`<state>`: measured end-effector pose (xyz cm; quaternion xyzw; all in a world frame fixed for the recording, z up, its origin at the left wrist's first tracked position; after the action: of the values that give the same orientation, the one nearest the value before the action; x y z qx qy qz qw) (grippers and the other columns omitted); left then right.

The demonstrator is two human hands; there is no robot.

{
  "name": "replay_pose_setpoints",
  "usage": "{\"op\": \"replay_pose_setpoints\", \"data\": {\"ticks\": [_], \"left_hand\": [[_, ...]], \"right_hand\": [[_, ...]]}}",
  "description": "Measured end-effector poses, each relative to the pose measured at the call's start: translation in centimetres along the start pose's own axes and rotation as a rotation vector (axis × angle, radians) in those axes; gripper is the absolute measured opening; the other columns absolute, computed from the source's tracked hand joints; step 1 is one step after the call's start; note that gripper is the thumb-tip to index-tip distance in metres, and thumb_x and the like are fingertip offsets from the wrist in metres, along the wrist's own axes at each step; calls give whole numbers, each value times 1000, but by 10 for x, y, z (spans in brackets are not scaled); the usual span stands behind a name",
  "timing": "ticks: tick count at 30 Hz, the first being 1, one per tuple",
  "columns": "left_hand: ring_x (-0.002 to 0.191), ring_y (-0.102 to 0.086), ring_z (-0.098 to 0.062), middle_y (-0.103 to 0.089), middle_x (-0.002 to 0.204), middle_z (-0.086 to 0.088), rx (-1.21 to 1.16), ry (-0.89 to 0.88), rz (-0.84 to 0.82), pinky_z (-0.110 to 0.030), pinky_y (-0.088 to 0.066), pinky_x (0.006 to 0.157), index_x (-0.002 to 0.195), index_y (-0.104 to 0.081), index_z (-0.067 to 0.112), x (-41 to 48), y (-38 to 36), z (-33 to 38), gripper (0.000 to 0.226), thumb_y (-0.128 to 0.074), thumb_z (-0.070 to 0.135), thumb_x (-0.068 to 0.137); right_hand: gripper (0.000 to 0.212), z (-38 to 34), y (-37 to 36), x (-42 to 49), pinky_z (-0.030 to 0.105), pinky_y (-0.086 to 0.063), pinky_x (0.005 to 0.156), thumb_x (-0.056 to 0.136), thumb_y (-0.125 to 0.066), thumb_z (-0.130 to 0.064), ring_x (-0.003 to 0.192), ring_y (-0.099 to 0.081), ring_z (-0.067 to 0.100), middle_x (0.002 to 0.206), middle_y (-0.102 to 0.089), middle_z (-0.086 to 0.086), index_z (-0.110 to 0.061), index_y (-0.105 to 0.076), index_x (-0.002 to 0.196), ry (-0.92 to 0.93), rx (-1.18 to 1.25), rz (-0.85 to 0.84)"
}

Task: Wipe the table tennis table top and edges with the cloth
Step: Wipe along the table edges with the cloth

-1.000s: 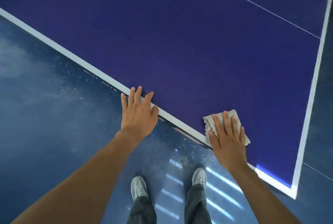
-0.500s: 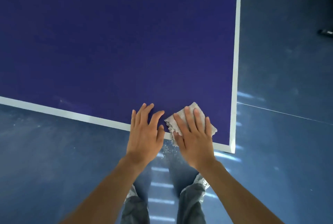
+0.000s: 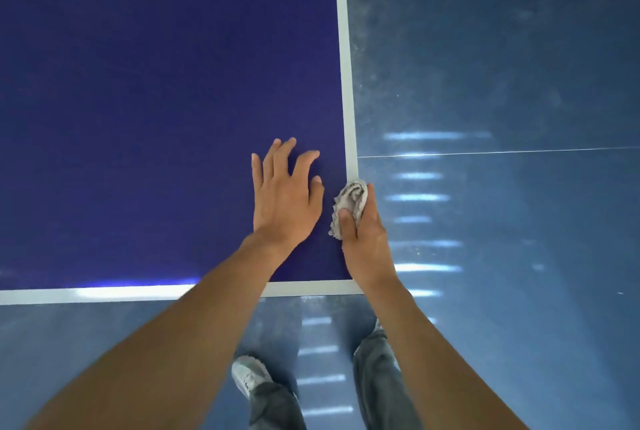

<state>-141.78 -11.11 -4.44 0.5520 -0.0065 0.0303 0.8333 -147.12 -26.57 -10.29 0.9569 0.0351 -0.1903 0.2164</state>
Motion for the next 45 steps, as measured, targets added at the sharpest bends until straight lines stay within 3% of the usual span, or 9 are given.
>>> {"op": "replay_pose_setpoints", "data": {"ticks": [7, 9, 14, 19, 22, 28, 33, 39, 45], "left_hand": [[157, -13, -32, -25, 166, -12, 127, 29, -78, -60, -1, 127, 150, -42, 28, 79, -29, 11, 45, -40, 34, 106], [158, -9, -30, -20, 169, -10, 142, 71, -103, -60, -1, 127, 154, -36, 30, 80, -39, 10, 48, -35, 35, 107], [158, -14, -28, -24, 169, -7, 161, 83, -46, -58, -6, 127, 156, -36, 30, 74, -40, 8, 49, -35, 35, 107], [157, -17, -27, -26, 168, -5, 162, 100, -29, -56, -7, 128, 153, -40, 31, 75, -38, 7, 55, -27, 42, 101], [157, -18, -27, -28, 167, -4, 151, 114, -21, -55, -7, 128, 152, -42, 31, 76, -38, 5, 55, -28, 43, 99], [156, -18, -26, -29, 166, -3, 177, 113, -42, -53, -7, 128, 150, -43, 33, 77, -41, 4, 52, -28, 41, 100], [157, -13, -24, -25, 167, -4, 189, 108, -94, -56, -5, 127, 151, -36, 34, 79, -46, 2, 49, -28, 39, 102], [157, -14, -26, -24, 167, -5, 209, 106, -133, -59, -7, 127, 151, -31, 35, 80, -49, 1, 49, -25, 38, 103], [157, -16, -28, -25, 167, -5, 214, 85, -135, -61, -9, 126, 151, -32, 33, 82, -50, -1, 50, -27, 34, 102]], "right_hand": [[60, 74, -15, -90, 16, -35, 113, 105, -52, -42, 146, -44, 11, 159, -44, -7, -36, -28, 160, -163, 167, -168], [62, 94, -18, -104, 7, -27, 114, 107, -56, -27, 148, -42, 11, 161, -44, -4, -26, -28, 162, -177, 107, -173], [71, 88, -28, -93, 29, -10, 131, 107, -48, -11, 159, -12, 5, 173, -19, -6, -15, -10, 166, -25, 121, -313], [64, 78, -17, -92, 15, -26, 121, 111, -41, -29, 149, -34, -3, 166, -33, -9, -17, -12, 166, -29, 226, -365], [70, 51, -12, -59, 24, -39, 116, 109, -42, -44, 137, -51, 8, 152, -48, -5, -20, -11, 166, -65, 264, -285], [58, 6, -6, 39, 35, -38, 118, 109, -50, -22, 140, -47, 16, 154, -45, 4, -10, -27, 161, -110, 298, -142], [67, 27, -7, -16, 7, -43, 97, 106, -52, -10, 114, -58, -8, 141, -53, 3, -12, -18, 164, -195, 274, -177], [24, 11, -11, 40, 28, -51, 91, 110, -46, -19, 101, -63, 9, 116, -62, 2, -23, -50, 133, -205, 289, -206], [34, -60, -7, 203, 47, -43, 114, 111, -44, -24, 129, -55, 27, 137, -55, 15, -11, -49, 142, -96, 316, -167]]}}
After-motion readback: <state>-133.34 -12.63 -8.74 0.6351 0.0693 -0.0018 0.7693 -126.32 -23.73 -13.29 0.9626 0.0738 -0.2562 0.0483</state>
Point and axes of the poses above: each hand's wrist, its own x-axis towards the middle knuckle, its own y-axis out of the back of the hand, z = x × y, the point moved 10 cm from there along x, towards the middle knuckle
